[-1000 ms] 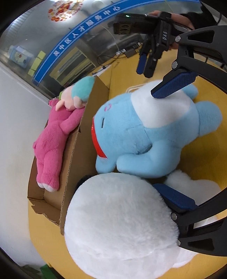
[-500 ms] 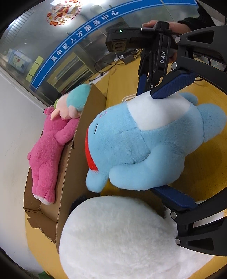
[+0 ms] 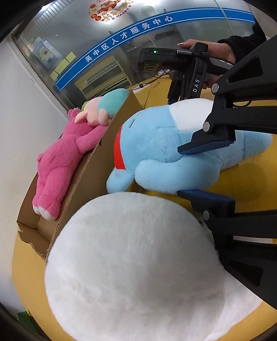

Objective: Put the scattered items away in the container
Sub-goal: 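Close the left gripper on the blue cat while the right gripper grips it, then lift the blue cat with both grippers and lower it into the box, then open both grippers to release the blue cat and withdraw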

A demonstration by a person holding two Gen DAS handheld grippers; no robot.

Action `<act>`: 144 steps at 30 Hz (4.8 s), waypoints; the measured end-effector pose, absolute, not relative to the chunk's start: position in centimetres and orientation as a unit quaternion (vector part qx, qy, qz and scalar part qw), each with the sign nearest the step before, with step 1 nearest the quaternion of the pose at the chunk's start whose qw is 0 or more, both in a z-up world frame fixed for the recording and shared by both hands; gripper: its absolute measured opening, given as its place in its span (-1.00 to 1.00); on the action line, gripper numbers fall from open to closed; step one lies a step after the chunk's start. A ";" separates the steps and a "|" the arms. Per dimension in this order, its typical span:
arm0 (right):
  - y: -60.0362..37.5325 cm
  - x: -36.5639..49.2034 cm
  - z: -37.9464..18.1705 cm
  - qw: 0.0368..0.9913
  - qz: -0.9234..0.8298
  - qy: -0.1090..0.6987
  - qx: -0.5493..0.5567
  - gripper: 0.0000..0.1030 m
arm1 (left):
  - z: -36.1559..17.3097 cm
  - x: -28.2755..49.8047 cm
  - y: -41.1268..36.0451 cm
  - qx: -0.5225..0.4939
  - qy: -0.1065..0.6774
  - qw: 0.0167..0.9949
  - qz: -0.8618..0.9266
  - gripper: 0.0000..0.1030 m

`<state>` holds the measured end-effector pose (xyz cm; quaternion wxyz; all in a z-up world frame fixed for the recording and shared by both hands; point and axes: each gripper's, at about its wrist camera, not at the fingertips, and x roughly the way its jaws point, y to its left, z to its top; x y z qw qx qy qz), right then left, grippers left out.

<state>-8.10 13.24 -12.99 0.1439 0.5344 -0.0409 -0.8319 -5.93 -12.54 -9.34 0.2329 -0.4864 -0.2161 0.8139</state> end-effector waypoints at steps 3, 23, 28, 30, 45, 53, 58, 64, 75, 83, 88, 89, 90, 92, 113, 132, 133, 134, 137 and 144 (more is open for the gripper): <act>13.2 -7.8 -13.0 0.153 -0.831 -0.041 0.533 -0.28 | -9.2 -5.8 -12.1 -0.483 -0.214 0.237 0.815 -0.34; 16.8 -2.8 -10.9 0.097 -0.856 -0.036 0.507 -0.50 | -8.5 -4.4 -7.9 -0.485 -0.174 0.283 0.809 -0.55; 17.5 -3.3 -11.8 0.099 -0.847 -0.049 0.519 -0.41 | -9.4 -5.1 -7.7 -0.498 -0.175 0.279 0.802 -0.54; 17.8 -3.2 -12.0 0.103 -0.847 -0.057 0.518 -0.42 | -9.6 -5.1 -7.8 -0.500 -0.178 0.276 0.802 -0.57; 17.9 -3.0 -8.8 0.091 -0.866 -0.036 0.490 -0.52 | -5.8 -4.9 -6.8 -0.471 -0.135 0.300 0.818 -0.67; 18.2 -2.9 -11.3 0.092 -0.853 -0.049 0.512 -0.15 | -9.0 -5.4 -8.3 -0.500 -0.167 0.285 0.800 -0.67; 18.0 -2.8 -10.7 0.087 -0.860 -0.031 0.503 -0.05 | -9.5 -5.5 -8.8 -0.504 -0.176 0.285 0.796 -0.60; 16.1 -3.4 -11.3 0.121 -0.846 -0.009 0.518 -0.40 | -9.9 -5.6 -8.6 -0.508 -0.166 0.278 0.798 -0.53; 16.8 -3.4 -11.9 0.146 -0.839 -0.063 0.520 -0.63 | -7.9 -4.6 -8.9 -0.478 -0.162 0.286 0.815 -0.65; 16.3 -3.4 -7.0 0.154 -0.870 -0.051 0.465 -0.64 | -3.0 -4.8 -9.6 -0.425 -0.159 0.297 0.840 -0.65; 16.5 -5.1 -3.5 0.150 -0.891 -0.039 0.427 -0.64 | -0.4 -6.4 -9.4 -0.405 -0.144 0.290 0.855 -0.65; 16.3 -5.6 -3.1 0.149 -0.893 -0.036 0.423 -0.64 | 0.1 -6.9 -9.3 -0.403 -0.140 0.288 0.857 -0.65; 16.2 -6.1 -2.6 0.148 -0.896 -0.032 0.418 -0.64 | 0.6 -7.5 -9.3 -0.402 -0.135 0.288 0.859 -0.65; 16.1 -7.2 -1.4 0.147 -0.902 -0.023 0.406 -0.64 | 1.7 -8.8 -9.1 -0.395 -0.130 0.289 0.863 -0.65; 18.4 -25.2 -7.3 0.072 -0.864 -0.002 0.499 -0.69 | -9.3 -30.5 -3.6 -0.565 -0.057 0.184 0.802 -0.64; 12.9 -22.9 -3.4 0.092 -0.902 0.039 0.419 0.31 | -3.0 -23.0 -8.4 -0.480 -0.099 0.167 0.856 -0.10; 12.6 -24.0 -4.8 0.086 -0.895 0.046 0.435 0.31 | -2.5 -22.3 -9.0 -0.471 -0.104 0.164 0.860 -0.10; 12.8 -24.8 -6.2 0.089 -0.891 0.031 0.445 0.35 | -1.8 -21.5 -9.5 -0.462 -0.108 0.160 0.866 -0.08; 14.8 -25.2 -7.2 0.096 -0.879 -0.066 0.462 0.52 | -0.1 -18.9 -10.2 -0.435 -0.104 0.136 0.884 0.45; 15.9 -17.6 -1.7 0.080 -0.917 -0.071 0.385 0.54 | 1.9 -12.8 -9.5 -0.368 -0.123 0.129 0.913 0.99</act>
